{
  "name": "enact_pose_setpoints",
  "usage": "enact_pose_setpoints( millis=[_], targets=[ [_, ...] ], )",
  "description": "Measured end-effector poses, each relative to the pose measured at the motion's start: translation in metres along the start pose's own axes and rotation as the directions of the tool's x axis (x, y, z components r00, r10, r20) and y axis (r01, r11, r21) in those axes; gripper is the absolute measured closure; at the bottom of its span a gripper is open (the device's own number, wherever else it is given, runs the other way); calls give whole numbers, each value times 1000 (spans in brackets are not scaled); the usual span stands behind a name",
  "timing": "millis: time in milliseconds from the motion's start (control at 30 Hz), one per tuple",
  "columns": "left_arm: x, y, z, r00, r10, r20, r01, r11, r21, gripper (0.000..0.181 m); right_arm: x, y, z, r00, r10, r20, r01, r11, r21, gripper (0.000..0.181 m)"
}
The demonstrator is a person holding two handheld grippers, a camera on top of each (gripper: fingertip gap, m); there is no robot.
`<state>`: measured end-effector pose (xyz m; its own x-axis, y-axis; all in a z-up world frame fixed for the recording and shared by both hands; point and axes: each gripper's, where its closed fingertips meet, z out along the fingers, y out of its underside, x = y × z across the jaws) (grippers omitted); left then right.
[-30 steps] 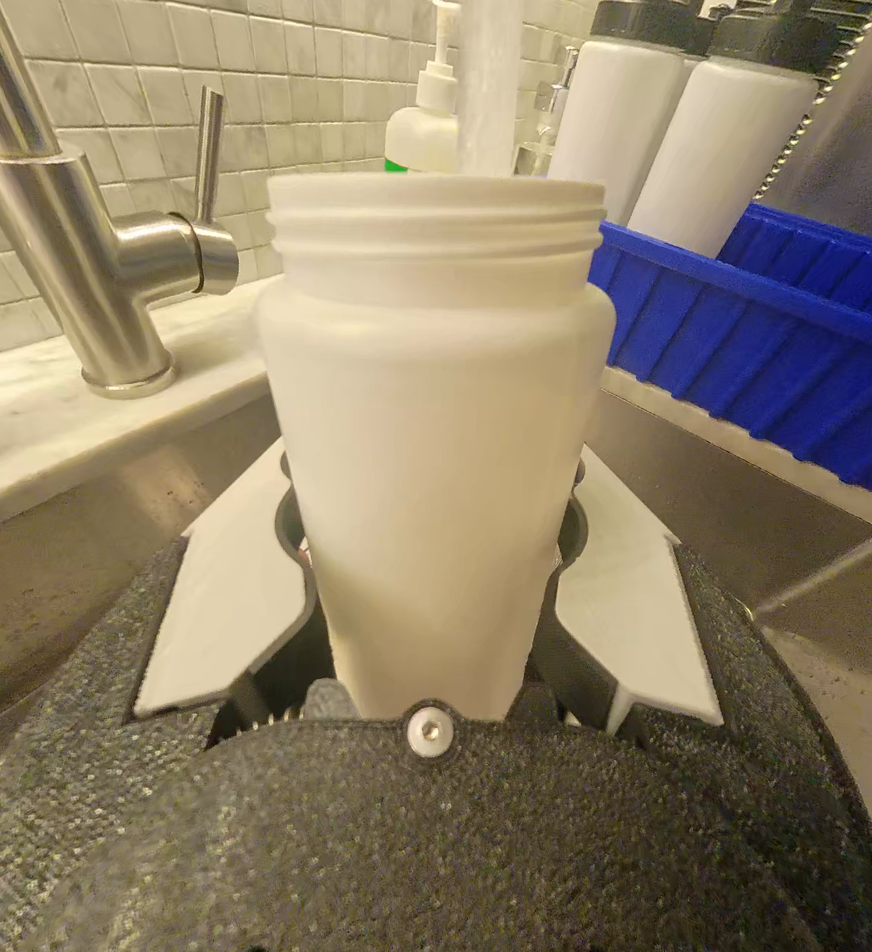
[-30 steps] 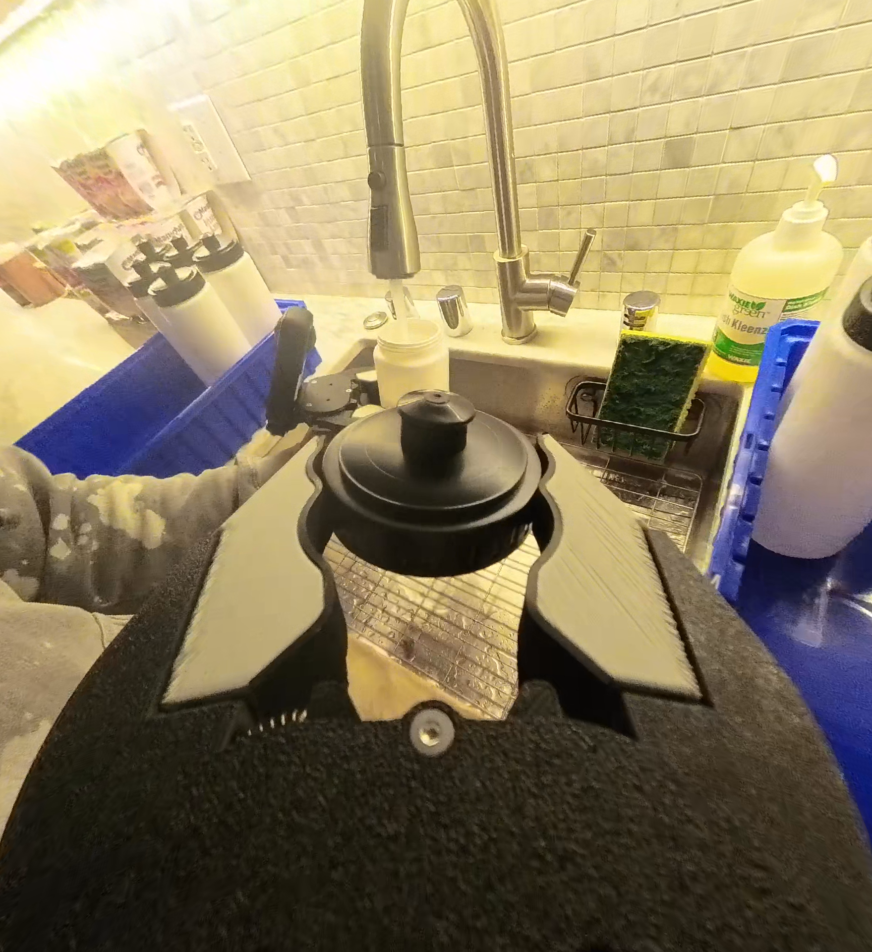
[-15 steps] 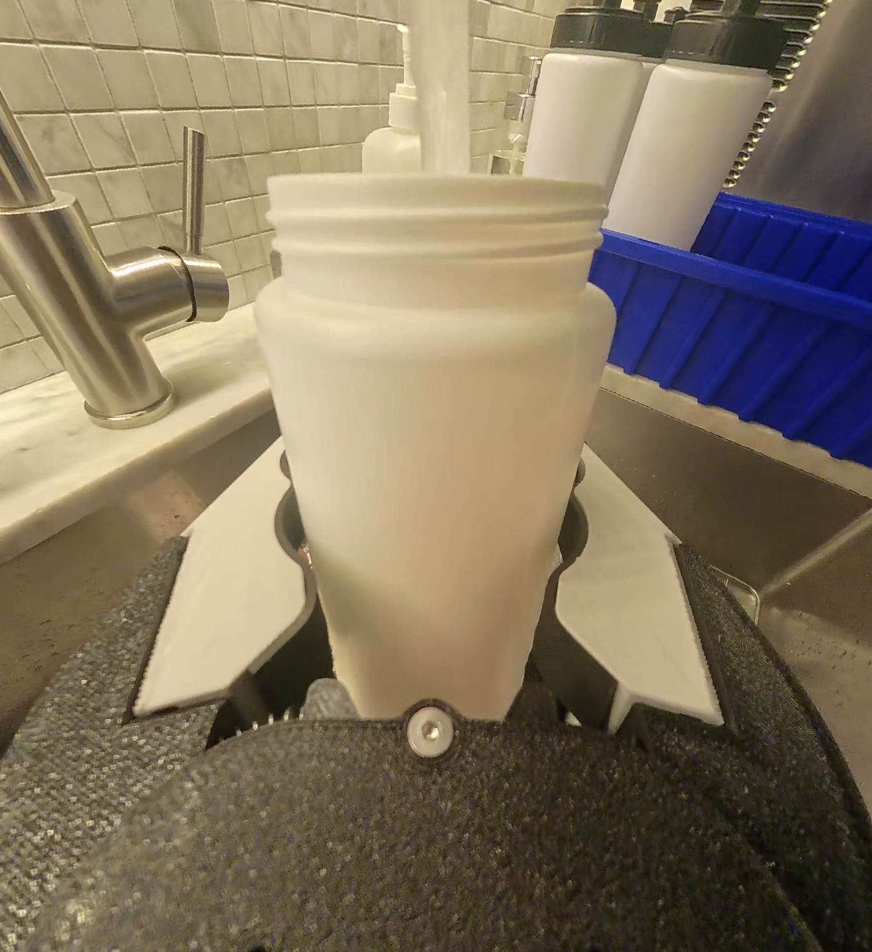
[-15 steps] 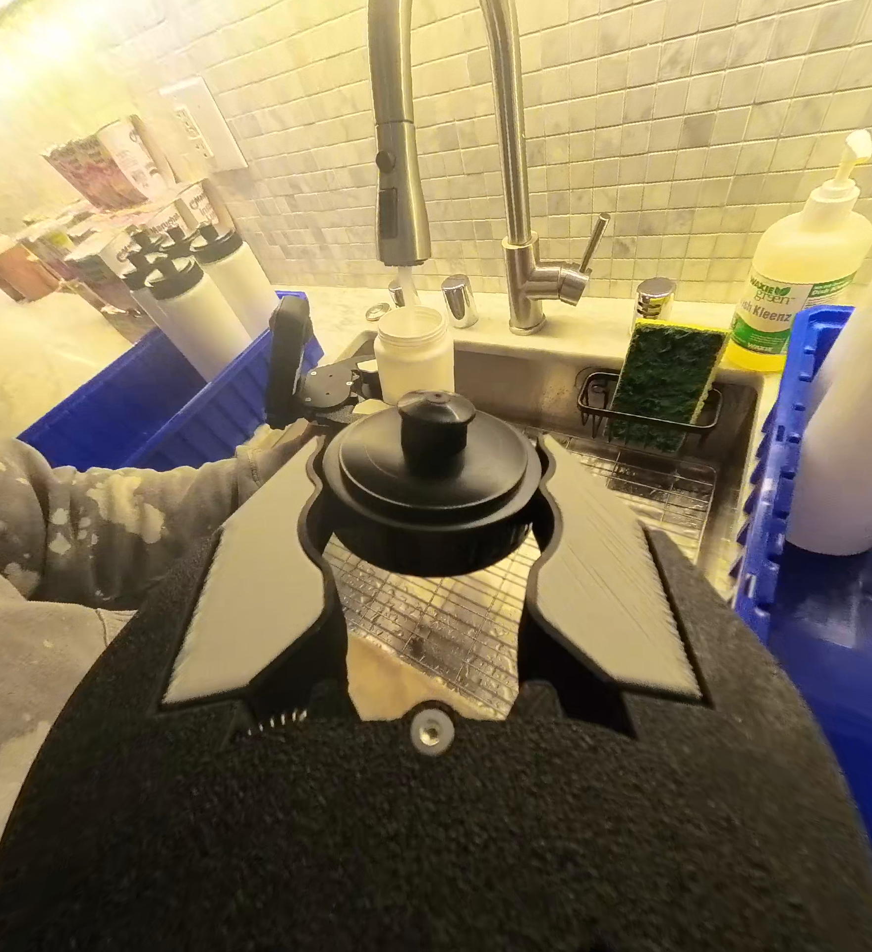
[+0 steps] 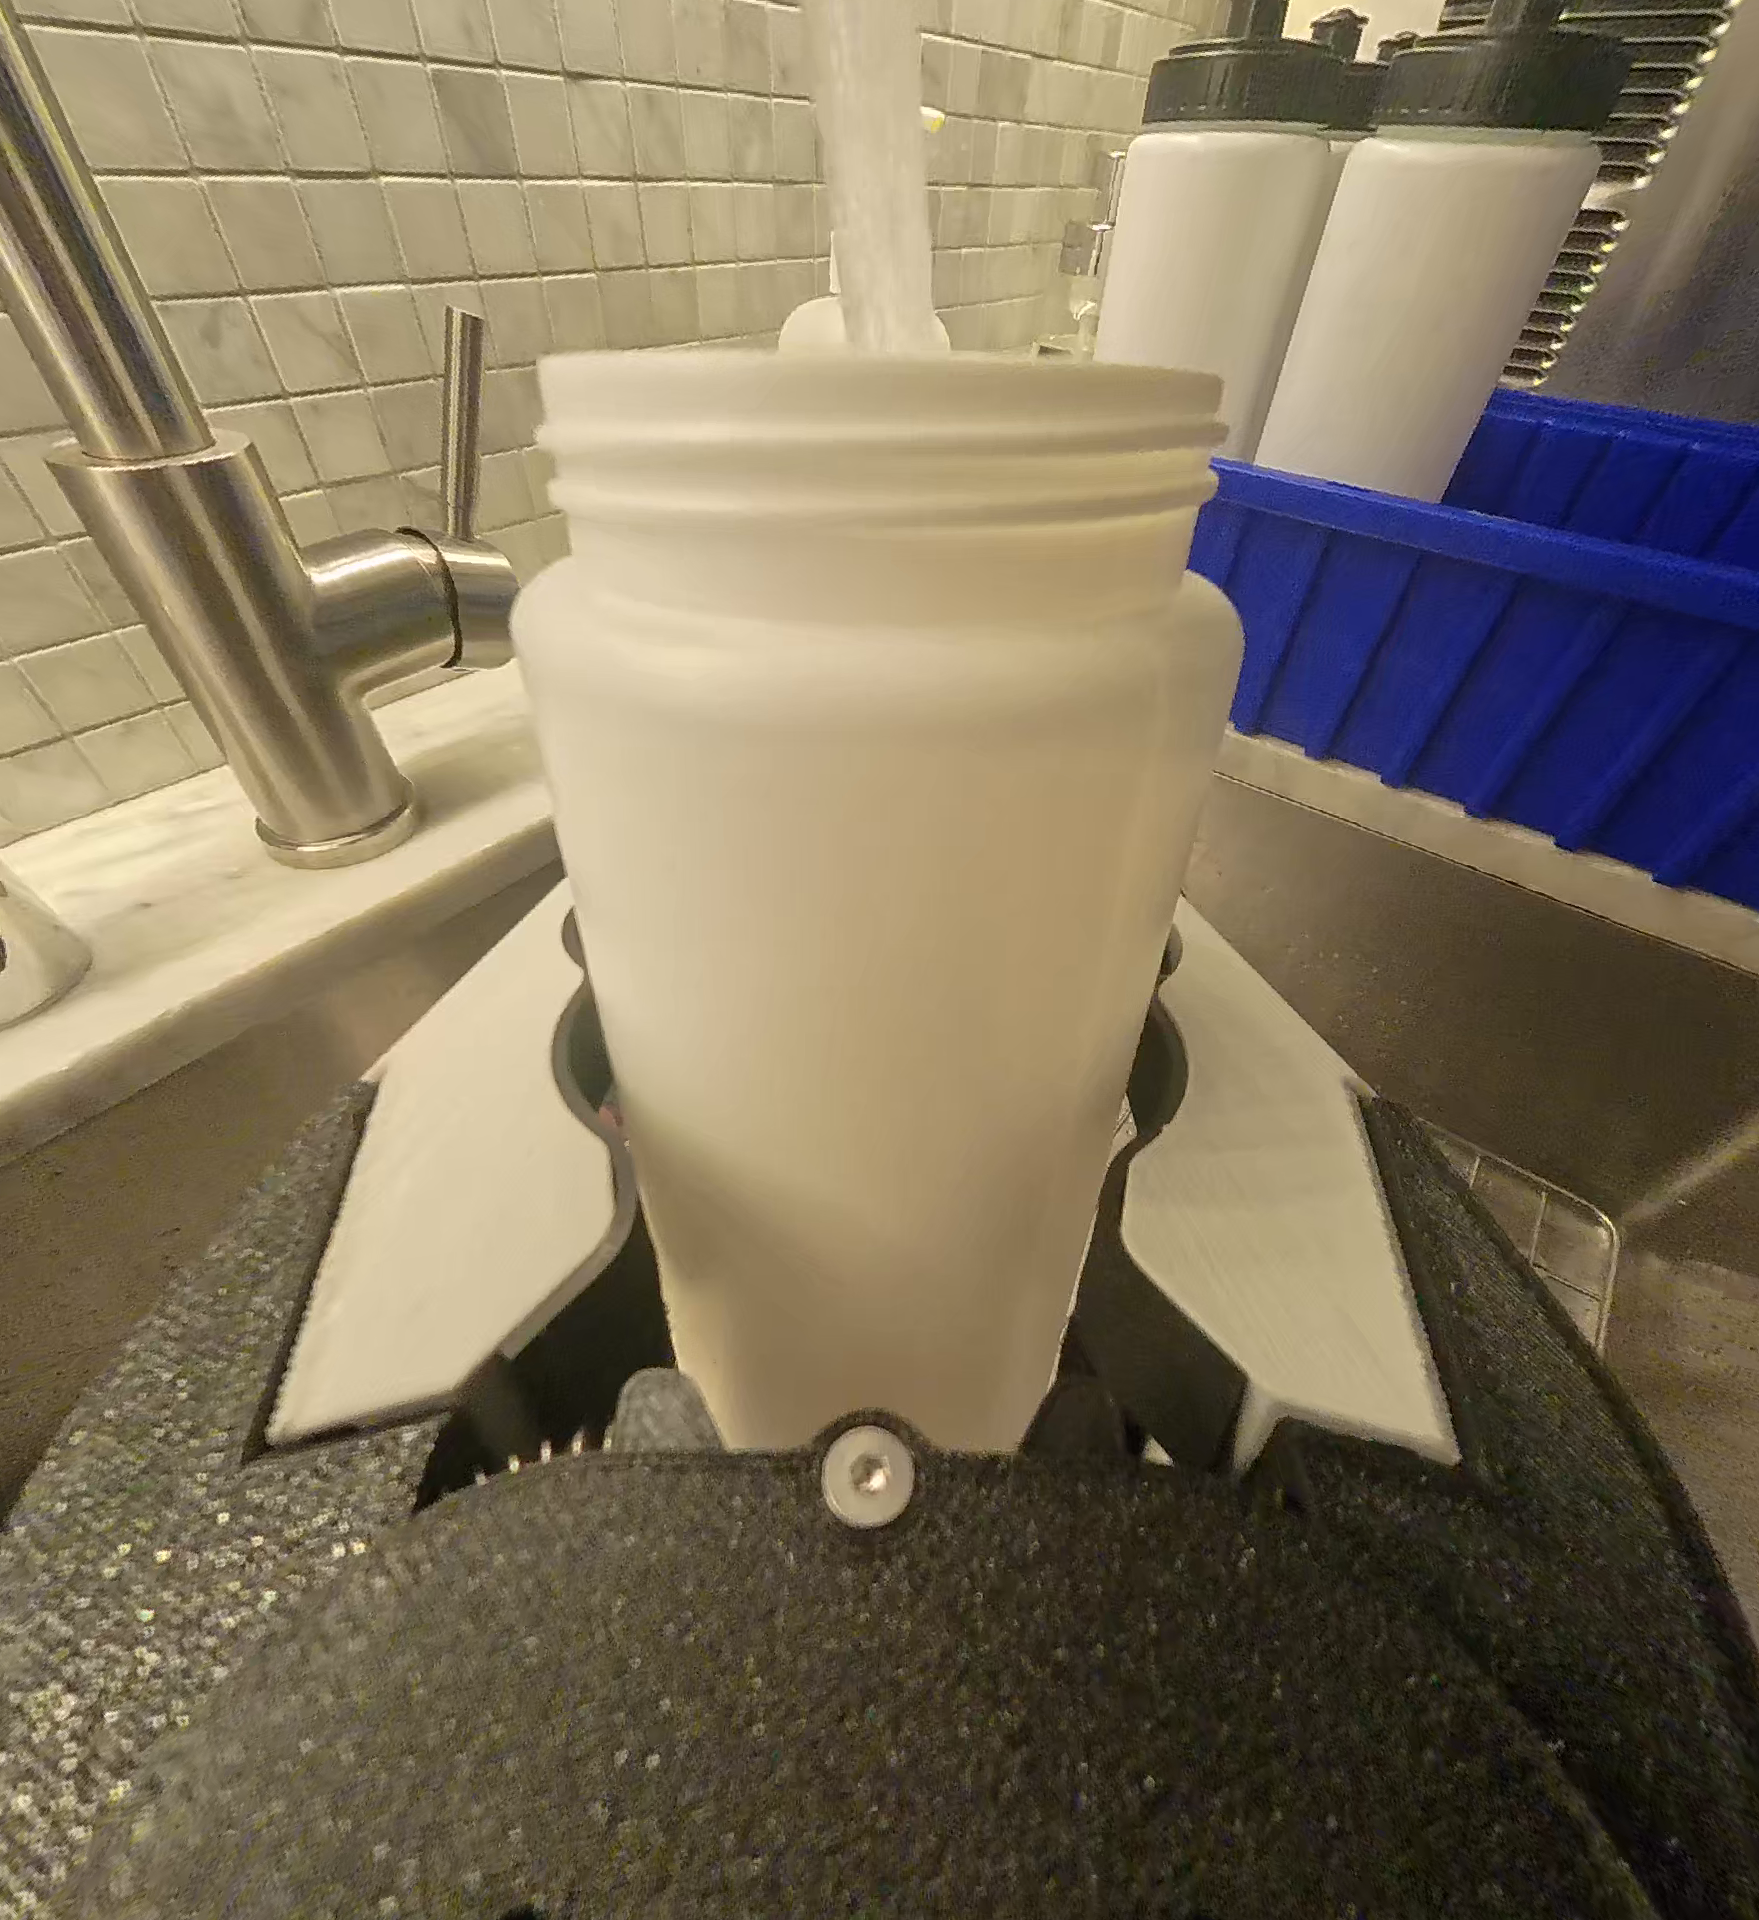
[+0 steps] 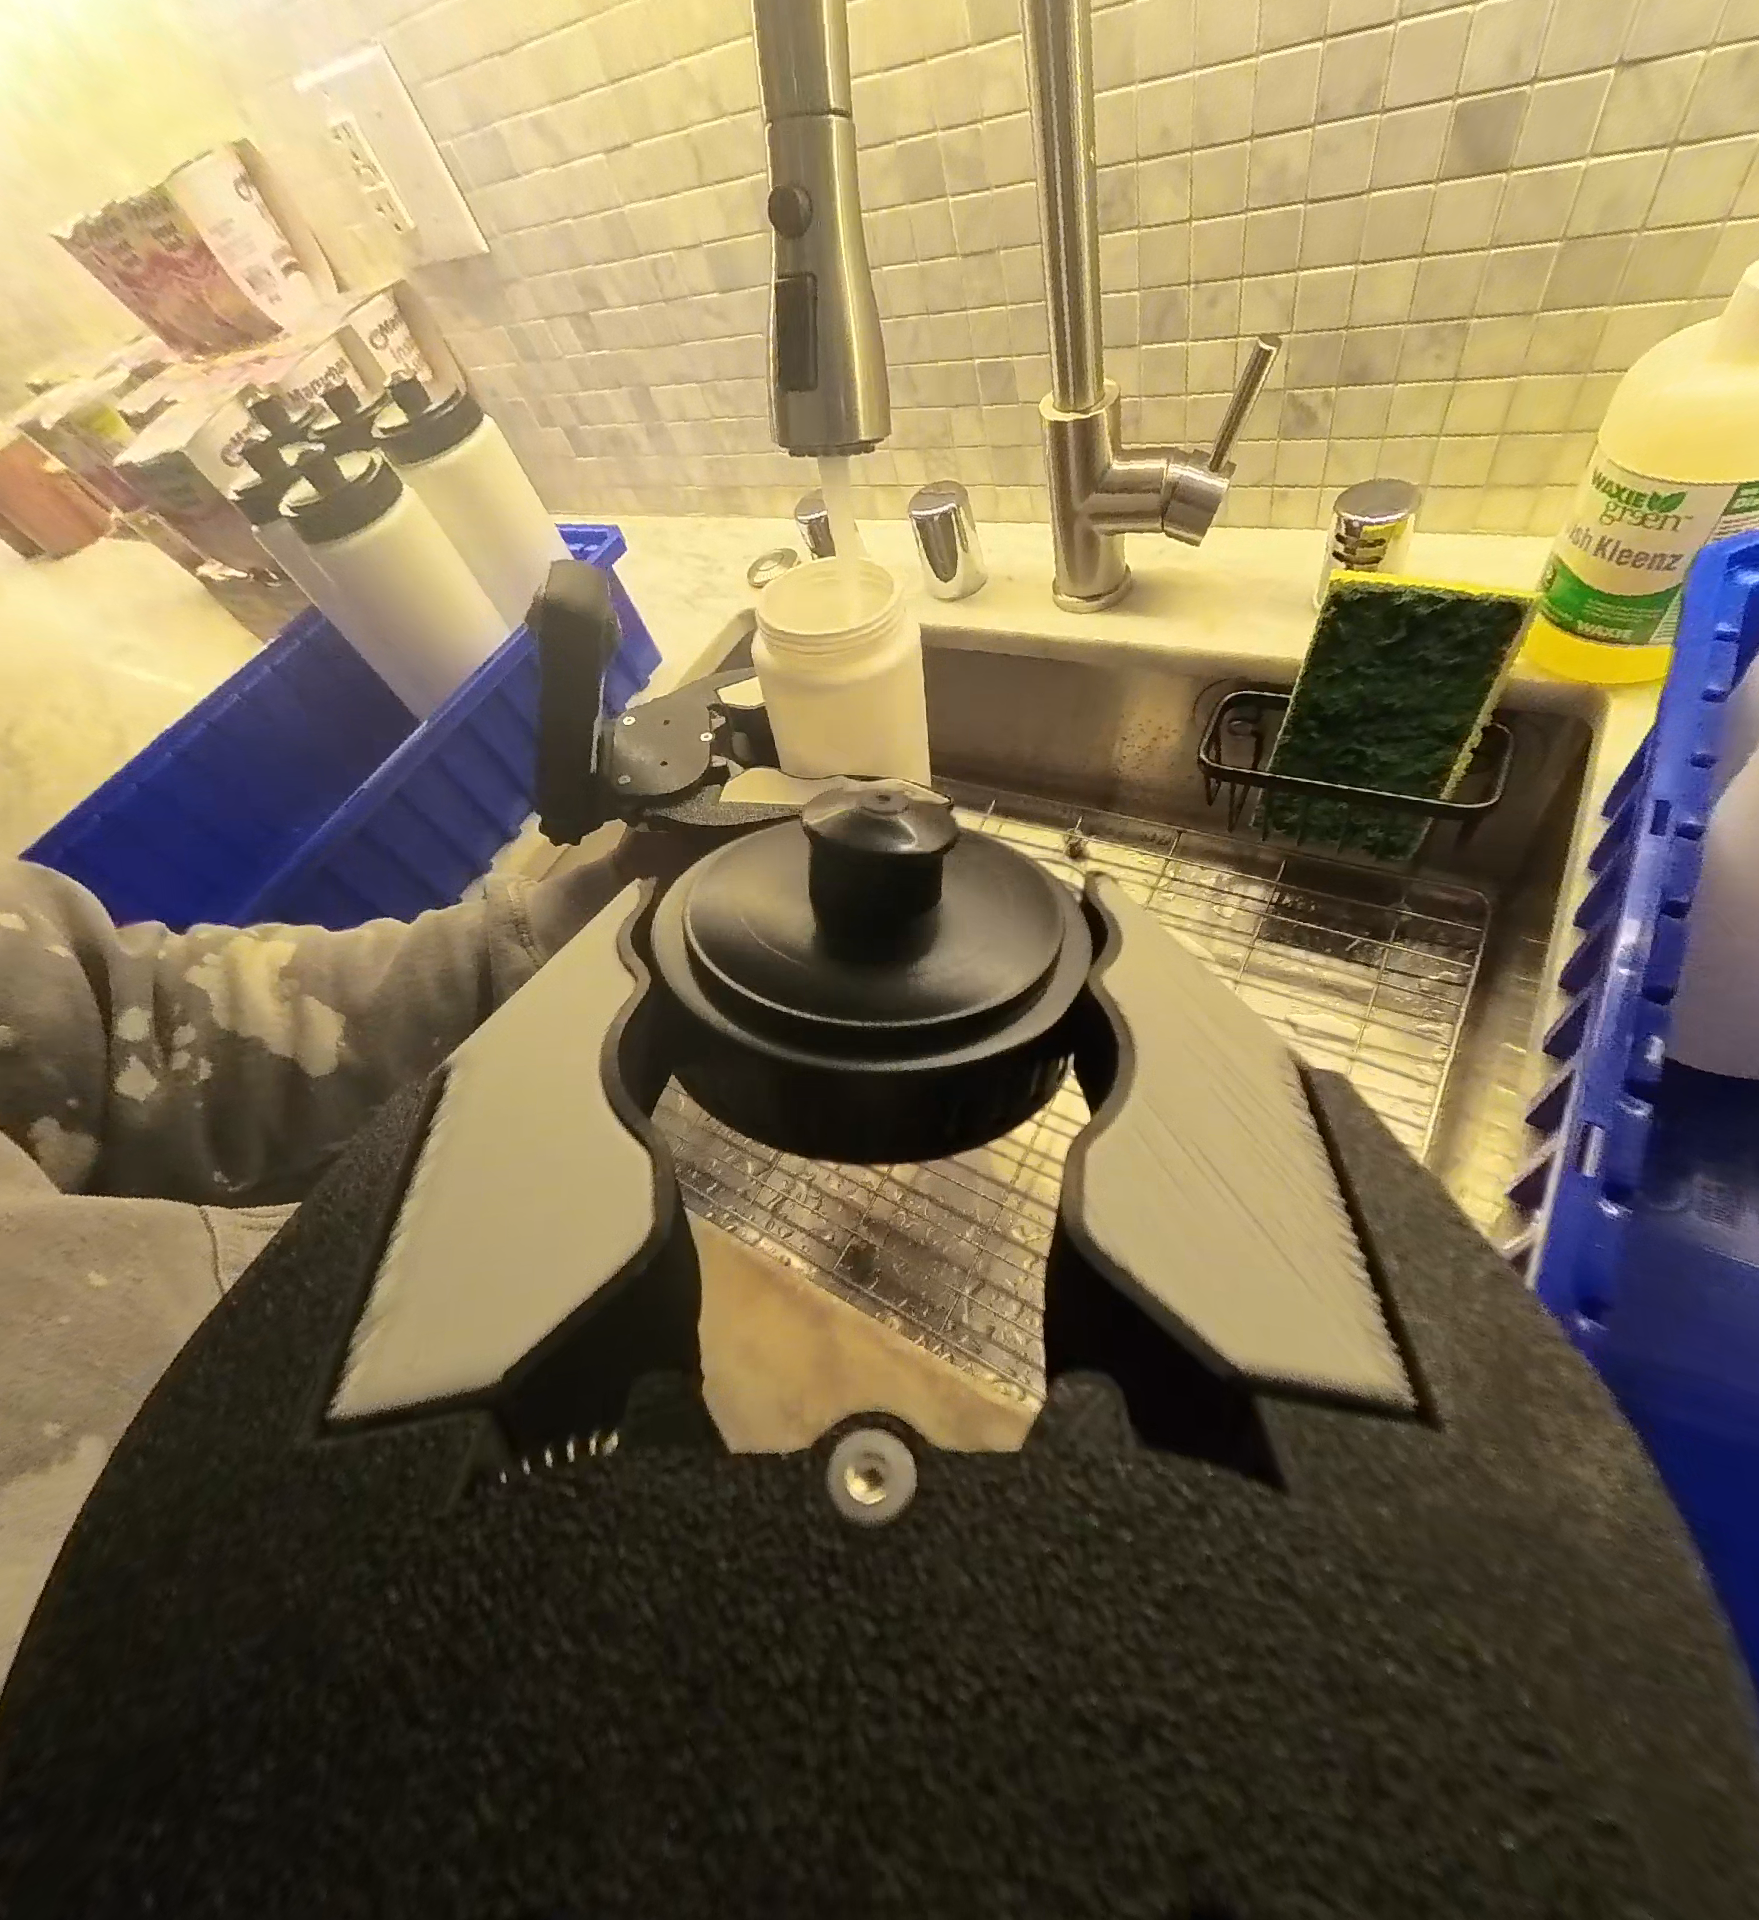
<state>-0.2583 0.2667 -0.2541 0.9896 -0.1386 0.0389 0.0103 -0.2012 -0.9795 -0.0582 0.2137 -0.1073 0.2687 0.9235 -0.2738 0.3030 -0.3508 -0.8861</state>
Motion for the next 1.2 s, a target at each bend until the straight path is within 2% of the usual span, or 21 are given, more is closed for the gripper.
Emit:
enact_pose_setpoints(
  millis=[300, 433, 733, 1200],
  targets=[
    [1, 2, 1, 1000, 11, 23, -12, 1000, 18, 80, 2, -8, 9, 1000, -1, 12, 1, 1000, 10, 103],
    [-1, 1, 1, 1000, 0, 24, -1, 1000, 26, 80, 1, -20, 8, 999, -21, 24, 19, 998, 53, 103],
    [-6, 3, 0, 1000, -13, 15, 12, 1000, 27, 80, 6, -40, 3, 993, -108, -39, 111, 988, 104, 103],
    [-7, 4, -2, 1000, -6, 2, 6, 1000, 19, 80, -3, -28, 1, 988, -151, -38, 152, 987, 46, 103]
  ],
)
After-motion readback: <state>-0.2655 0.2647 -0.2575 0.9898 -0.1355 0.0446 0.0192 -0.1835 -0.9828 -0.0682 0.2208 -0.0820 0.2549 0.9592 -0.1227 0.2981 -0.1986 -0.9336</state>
